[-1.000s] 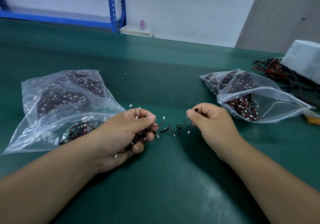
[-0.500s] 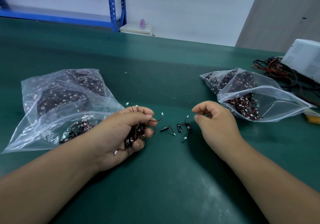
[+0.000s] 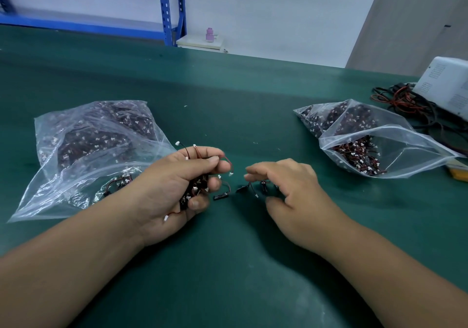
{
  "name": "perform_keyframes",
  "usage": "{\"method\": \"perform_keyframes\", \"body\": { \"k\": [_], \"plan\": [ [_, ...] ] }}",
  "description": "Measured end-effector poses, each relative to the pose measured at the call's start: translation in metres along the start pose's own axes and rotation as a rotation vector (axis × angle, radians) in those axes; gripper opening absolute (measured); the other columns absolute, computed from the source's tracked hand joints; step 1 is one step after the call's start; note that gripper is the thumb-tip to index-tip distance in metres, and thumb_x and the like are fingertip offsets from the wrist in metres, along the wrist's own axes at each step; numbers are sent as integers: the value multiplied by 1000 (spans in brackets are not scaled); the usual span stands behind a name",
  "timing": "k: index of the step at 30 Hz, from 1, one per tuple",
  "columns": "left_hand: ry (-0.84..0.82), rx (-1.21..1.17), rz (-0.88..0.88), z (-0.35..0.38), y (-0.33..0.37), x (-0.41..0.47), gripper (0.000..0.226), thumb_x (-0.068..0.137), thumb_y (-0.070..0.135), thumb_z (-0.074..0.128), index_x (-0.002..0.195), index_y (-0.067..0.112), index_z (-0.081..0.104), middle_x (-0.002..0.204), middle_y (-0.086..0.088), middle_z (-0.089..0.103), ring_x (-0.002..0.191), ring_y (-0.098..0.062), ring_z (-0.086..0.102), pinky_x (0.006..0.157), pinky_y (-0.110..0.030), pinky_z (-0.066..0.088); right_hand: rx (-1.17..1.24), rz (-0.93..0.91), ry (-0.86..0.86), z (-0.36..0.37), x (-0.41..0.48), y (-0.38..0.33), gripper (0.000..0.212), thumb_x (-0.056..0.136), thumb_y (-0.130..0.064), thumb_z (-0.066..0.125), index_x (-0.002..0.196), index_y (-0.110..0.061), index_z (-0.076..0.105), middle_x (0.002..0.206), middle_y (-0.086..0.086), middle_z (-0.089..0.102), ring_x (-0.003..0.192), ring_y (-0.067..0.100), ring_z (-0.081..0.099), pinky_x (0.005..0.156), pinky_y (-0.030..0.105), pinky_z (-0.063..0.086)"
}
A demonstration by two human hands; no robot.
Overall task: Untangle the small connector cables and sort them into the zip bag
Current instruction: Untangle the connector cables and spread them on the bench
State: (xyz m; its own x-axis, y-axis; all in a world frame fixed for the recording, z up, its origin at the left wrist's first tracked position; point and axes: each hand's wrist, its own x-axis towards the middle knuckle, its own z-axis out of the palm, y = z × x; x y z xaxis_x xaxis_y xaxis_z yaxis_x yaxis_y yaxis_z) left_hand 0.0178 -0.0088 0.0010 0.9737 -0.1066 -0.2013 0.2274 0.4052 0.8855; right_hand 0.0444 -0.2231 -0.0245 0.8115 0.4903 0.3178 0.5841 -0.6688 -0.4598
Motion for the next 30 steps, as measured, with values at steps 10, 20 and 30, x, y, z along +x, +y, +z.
{"method": "perform_keyframes", "body": {
  "k": [10, 20, 30],
  "plan": [
    [-85, 240, 121, 5, -6, -6, 17, 68, 23, 74, 84, 16, 75, 69, -5, 61, 46, -7, 45, 31, -16, 29, -19, -133, 315, 7, 3, -20, 27, 94, -44, 52, 92, -23, 69, 87, -14, 64, 82, 16, 56, 80, 39, 40],
    [-53, 407, 199, 7, -10, -8, 19, 72, 31, 71, 86, 18, 74, 55, -3, 57, 39, -9, 40, 31, -17, 28, 4, -197, 374, 5, 2, -20, 14, 88, -31, 66, 94, -19, 68, 85, -12, 64, 76, 14, 57, 77, 39, 43],
    [140, 646, 218, 2, -14, -3, 16, 95, 16, 61, 83, 23, 69, 70, 2, 71, 39, -12, 44, 34, -17, 31, 175, 0, 442, 4, 8, -6, 11, 89, -15, 69, 79, -18, 69, 72, -9, 62, 73, 8, 56, 67, 17, 42]
  ]
}}
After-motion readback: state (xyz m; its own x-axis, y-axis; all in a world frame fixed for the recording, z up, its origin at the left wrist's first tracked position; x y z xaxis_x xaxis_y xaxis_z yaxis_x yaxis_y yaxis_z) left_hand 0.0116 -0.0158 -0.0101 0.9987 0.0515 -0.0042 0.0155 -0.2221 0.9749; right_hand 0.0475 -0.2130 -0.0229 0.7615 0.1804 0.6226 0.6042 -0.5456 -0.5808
